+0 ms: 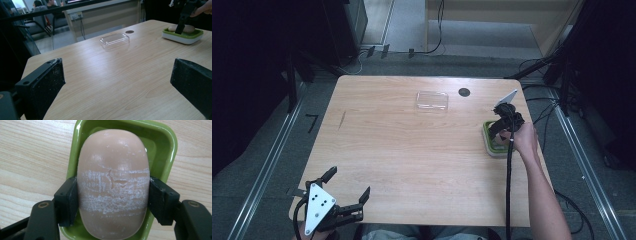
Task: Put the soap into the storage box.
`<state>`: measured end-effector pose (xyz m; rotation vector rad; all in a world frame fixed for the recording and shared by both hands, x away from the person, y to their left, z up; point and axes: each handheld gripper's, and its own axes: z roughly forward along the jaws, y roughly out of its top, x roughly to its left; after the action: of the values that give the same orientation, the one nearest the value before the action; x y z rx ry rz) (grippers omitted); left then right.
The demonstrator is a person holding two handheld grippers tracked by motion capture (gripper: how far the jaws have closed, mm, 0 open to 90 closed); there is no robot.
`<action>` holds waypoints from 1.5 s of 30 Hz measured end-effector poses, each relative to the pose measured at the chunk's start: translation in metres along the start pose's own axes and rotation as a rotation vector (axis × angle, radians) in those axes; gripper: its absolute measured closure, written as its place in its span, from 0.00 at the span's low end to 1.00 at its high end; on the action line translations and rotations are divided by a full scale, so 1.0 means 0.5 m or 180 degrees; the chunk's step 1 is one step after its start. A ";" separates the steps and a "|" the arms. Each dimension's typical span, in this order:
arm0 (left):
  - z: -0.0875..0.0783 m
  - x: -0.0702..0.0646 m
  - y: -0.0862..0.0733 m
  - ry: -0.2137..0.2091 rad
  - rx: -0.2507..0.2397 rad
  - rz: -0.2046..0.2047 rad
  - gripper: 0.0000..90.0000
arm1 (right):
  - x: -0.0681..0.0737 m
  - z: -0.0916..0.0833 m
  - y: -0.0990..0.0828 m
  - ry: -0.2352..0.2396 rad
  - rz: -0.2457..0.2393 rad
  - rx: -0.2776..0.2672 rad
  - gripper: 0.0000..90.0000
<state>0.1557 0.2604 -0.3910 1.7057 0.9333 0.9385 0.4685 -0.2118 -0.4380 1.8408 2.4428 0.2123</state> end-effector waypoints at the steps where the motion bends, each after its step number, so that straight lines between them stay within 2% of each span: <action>1: 0.000 0.000 0.000 -0.0001 -0.0001 -0.0001 0.00 | 0.000 0.001 0.000 -0.0007 0.0003 0.0000 0.37; 26: -0.001 0.000 0.000 -0.0003 0.0000 0.0004 0.00 | -0.002 0.020 0.002 -0.0024 0.0168 0.0037 0.37; 45: -0.002 0.000 0.000 -0.0008 -0.0011 0.0005 0.00 | 0.001 0.024 0.002 -0.0033 0.0181 0.0095 0.37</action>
<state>0.1550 0.2608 -0.3908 1.7045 0.9282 0.9382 0.4712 -0.2104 -0.4498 1.9202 2.4017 0.1702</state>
